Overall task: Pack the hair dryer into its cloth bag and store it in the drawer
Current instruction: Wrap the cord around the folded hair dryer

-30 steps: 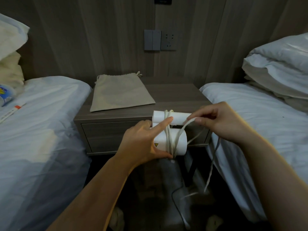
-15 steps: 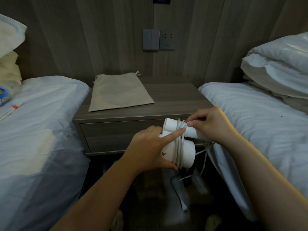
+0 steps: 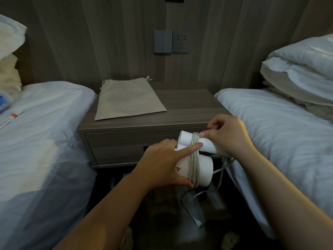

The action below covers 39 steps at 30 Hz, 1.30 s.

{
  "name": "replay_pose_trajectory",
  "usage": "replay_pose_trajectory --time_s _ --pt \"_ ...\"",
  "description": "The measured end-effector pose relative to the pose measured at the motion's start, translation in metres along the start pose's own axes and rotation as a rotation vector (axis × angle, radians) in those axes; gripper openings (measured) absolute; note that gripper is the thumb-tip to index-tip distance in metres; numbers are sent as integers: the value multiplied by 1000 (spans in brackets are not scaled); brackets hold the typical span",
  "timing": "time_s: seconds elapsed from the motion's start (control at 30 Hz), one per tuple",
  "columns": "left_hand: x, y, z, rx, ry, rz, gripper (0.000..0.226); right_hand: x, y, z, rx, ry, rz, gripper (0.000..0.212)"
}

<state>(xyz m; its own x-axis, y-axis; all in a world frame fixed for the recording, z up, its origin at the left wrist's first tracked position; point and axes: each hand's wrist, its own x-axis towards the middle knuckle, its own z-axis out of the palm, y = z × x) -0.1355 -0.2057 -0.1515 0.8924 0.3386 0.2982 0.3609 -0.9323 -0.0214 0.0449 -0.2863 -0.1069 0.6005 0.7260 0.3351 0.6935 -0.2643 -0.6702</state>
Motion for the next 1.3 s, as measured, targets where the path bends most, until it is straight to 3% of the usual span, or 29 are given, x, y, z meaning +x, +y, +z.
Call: replay_pose_trajectory --time_s 0.13,0.27,0.43,0.53,0.57,0.73,0.87,0.97,1.1,1.3 --pt "-1 -3 -4 -20 -9 -9 97 4 4 -5 -155 -16 41 45" --pt "-3 -1 -5 -89 -108 1 98 9 14 -10 -144 -231 68 49" --pt "-2 1 -3 -217 -156 -13 99 16 44 -20 341 -538 116 15" --pt "0 -1 -2 -352 -158 -60 99 20 59 -23 679 -643 179 16" --pt "1 -1 -2 -426 -147 -84 98 20 61 -23 734 -640 196 22" --pt "1 -3 8 -994 5 -197 94 20 62 -12 648 -416 248 6" --pt "8 -5 7 -1359 179 -297 75 14 50 1 663 -404 254 29" --pt "11 -9 1 -1422 300 -412 67 9 34 8 477 -399 189 41" --pt "10 -19 -7 -1464 420 -651 56 2 10 11 181 -328 42 26" --pt "8 -26 -14 -1414 468 -833 62 -11 -19 6 -52 -248 -42 27"
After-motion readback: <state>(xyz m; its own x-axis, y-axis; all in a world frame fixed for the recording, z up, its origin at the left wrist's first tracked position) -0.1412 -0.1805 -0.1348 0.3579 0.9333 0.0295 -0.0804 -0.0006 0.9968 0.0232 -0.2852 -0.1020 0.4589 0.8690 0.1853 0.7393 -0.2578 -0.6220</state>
